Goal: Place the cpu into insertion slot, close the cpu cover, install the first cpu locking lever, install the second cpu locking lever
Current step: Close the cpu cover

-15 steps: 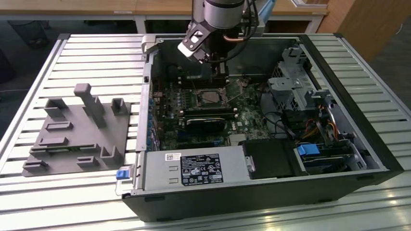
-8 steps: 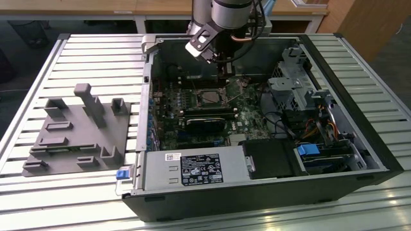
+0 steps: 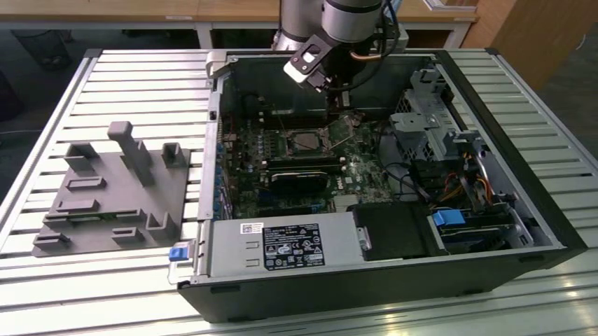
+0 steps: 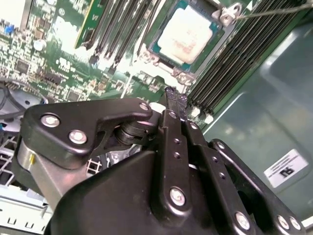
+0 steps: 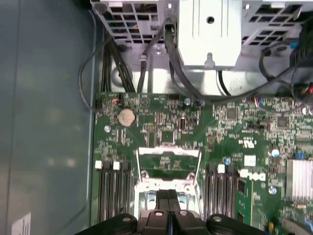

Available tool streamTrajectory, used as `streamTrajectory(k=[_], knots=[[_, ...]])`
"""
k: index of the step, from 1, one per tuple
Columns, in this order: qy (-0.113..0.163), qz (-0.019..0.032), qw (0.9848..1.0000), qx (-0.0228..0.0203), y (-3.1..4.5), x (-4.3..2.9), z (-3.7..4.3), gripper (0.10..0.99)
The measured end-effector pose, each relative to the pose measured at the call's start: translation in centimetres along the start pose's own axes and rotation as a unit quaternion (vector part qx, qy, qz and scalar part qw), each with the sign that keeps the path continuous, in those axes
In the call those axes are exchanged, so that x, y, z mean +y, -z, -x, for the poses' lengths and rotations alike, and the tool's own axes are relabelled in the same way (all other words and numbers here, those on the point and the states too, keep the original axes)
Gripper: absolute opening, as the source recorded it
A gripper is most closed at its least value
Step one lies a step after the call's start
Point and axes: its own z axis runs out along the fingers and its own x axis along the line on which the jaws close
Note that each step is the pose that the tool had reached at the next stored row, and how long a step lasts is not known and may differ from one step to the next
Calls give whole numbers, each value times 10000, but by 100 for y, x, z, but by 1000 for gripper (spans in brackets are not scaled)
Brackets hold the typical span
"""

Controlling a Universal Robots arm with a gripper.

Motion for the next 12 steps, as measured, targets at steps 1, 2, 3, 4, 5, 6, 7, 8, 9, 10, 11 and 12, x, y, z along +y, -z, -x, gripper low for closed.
streamTrajectory(k=[1, 2, 3, 4, 5, 6, 7, 8, 9, 10, 11, 12], knots=[[12, -1, 10000, 0, -4, 12, 1, 122], [30, -2, 10000, 0, -9, 19, 1, 122], [59, -4, 10000, 1, -14, 25, 2, 122], [90, -6, 10000, 2, -19, 28, 2, 122], [120, -8, 9999, 3, -23, 32, 2, 122], [144, -10, 9999, 4, -26, 39, 3, 122], [154, -11, 9999, 3, -29, 55, 4, 122], [154, -11, 9999, 3, -31, 84, 4, 122], [154, -10, 9999, 4, -33, 121, 5, 122], [153, -10, 9999, 4, -36, 155, 5, 122], [153, -10, 9999, 4, -37, 186, 4, 122], [146, -10, 9999, 3, -39, 208, 3, 122]])
